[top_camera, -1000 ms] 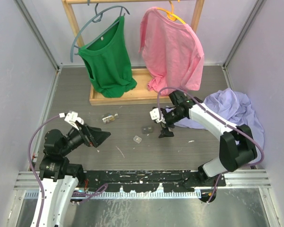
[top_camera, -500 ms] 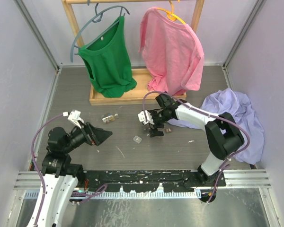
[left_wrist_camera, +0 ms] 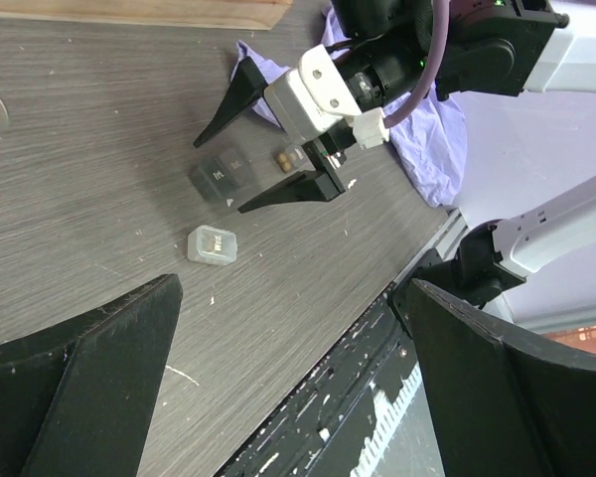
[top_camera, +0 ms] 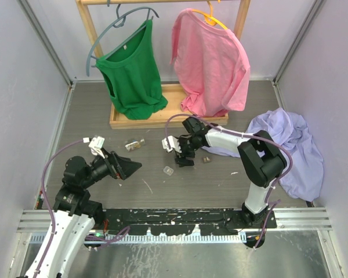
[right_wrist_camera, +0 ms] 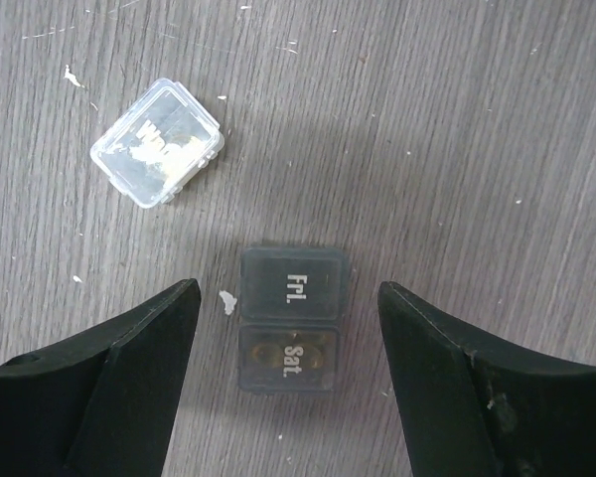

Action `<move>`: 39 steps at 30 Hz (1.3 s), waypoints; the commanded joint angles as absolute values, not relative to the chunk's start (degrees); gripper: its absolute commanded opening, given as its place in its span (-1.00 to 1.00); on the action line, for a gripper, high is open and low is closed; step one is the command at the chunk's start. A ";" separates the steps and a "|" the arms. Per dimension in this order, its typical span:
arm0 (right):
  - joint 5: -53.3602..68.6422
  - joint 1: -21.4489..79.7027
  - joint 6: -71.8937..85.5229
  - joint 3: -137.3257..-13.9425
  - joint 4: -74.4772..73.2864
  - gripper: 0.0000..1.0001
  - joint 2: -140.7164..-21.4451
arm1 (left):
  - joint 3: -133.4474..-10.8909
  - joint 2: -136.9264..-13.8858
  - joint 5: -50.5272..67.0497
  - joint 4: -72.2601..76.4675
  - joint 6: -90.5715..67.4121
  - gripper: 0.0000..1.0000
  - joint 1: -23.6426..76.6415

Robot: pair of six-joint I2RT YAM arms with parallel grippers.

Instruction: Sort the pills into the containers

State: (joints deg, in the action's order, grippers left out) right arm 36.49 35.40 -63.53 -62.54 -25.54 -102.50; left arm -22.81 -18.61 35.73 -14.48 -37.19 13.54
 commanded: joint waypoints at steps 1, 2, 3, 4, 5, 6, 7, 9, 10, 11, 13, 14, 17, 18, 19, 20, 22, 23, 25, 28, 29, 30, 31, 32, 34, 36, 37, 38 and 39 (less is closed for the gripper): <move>35.28 36.51 -61.77 -65.14 -23.54 0.54 -103.35 | -22.44 -18.73 34.63 -9.52 -37.61 0.96 13.88; 35.25 36.53 -61.66 -65.19 -23.55 0.52 -103.62 | -22.42 -18.66 34.62 -9.57 -37.68 0.97 13.86; 35.18 36.64 -61.49 -65.29 -23.53 0.51 -103.77 | -22.34 -18.58 34.56 -9.57 -37.70 0.97 13.88; 35.09 36.65 -61.45 -65.26 -23.55 0.49 -103.93 | -22.30 -18.47 34.54 -9.58 -37.75 0.97 13.90; 35.09 36.72 -61.43 -65.29 -23.55 0.47 -104.01 | -22.31 -18.38 34.50 -9.55 -37.71 0.97 13.89; 34.99 36.71 -61.36 -65.30 -23.43 0.45 -104.12 | -22.22 -18.37 34.49 -9.56 -37.76 0.96 13.93; 34.98 36.74 -61.28 -65.30 -23.40 0.43 -104.19 | -22.23 -18.37 34.53 -9.48 -37.71 0.96 13.95; 35.07 36.81 -60.98 -65.30 -23.30 0.39 -104.28 | -22.18 -18.45 34.61 -9.49 -37.79 0.97 13.90; 35.02 36.90 -60.81 -65.26 -23.22 0.37 -104.32 | -22.23 -18.53 34.62 -9.49 -37.81 0.97 13.96; 34.94 36.98 -60.70 -65.29 -23.13 0.36 -104.40 | -22.19 -18.54 34.64 -9.47 -37.81 0.96 13.97; 34.76 37.13 -60.41 -65.35 -22.91 0.33 -104.58 | -22.23 -18.47 34.70 -9.48 -37.84 0.96 13.90; 34.66 37.14 -60.20 -65.39 -22.81 0.31 -104.67 | -22.24 -18.46 34.67 -9.48 -37.88 0.96 13.96; 34.48 37.22 -59.75 -65.41 -22.69 0.25 -104.94 | -22.24 -18.38 34.66 -9.43 -37.92 0.96 13.92; 34.47 37.26 -59.52 -65.47 -22.61 0.24 -104.94 | -22.19 -18.39 34.71 -9.48 -37.96 0.97 13.90; 34.48 37.34 -59.32 -65.50 -22.52 0.22 -104.94 | -22.23 -18.45 34.72 -9.45 -37.97 0.97 13.95; 34.49 37.33 -59.18 -65.40 -22.44 0.20 -104.92 | -22.24 -18.51 34.76 -9.48 -38.03 0.96 13.91; 34.24 37.43 -58.80 -65.48 -22.23 0.15 -105.02 | -22.25 -18.61 34.81 -9.46 -38.06 0.96 13.95; 34.20 37.36 -58.65 -65.48 -22.19 0.12 -105.03 | -22.25 -18.68 34.83 -9.49 -38.07 0.96 13.97; 34.06 37.43 -58.36 -65.53 -22.19 0.06 -104.90 | -22.31 -18.63 34.97 -9.49 -38.06 0.96 13.99; 34.06 37.44 -58.05 -65.44 -22.19 -0.01 -104.55 | -22.30 -18.63 35.01 -9.49 -38.16 0.96 14.05; 34.02 37.44 -57.95 -65.40 -22.23 -0.04 -104.44 | -22.31 -18.63 35.02 -9.49 -38.15 0.96 14.06; 34.01 37.41 -57.79 -65.33 -22.21 -0.07 -104.27 | -22.28 -18.61 35.00 -9.49 -38.15 0.96 14.06; 34.01 37.44 -57.67 -65.31 -22.31 -0.11 -104.12 | -22.31 -18.56 35.06 -9.49 -38.22 0.96 14.02; 34.01 37.44 -57.41 -65.36 -22.37 -0.16 -103.96 | -22.31 -18.58 35.12 -9.49 -38.23 0.96 14.01; 34.11 37.44 -56.79 -65.36 -22.49 -0.26 -103.53 | -22.24 -18.62 35.15 -9.39 -38.36 0.97 14.09; 34.39 37.43 -55.25 -65.26 -22.67 -0.32 -102.86 | -22.09 -18.83 35.27 -8.71 -38.87 0.96 14.20; 34.59 37.42 -54.48 -65.20 -22.72 -0.33 -102.43 | -21.90 -19.00 35.32 -8.02 -39.30 0.96 14.29; 34.77 37.44 -52.49 -65.29 -22.76 -0.35 -102.01 | -21.70 -19.32 35.31 -7.01 -39.88 0.97 14.50; 35.06 37.41 -50.74 -65.37 -22.70 -0.36 -101.58 | -21.44 -19.76 35.29 -6.01 -40.47 0.97 14.84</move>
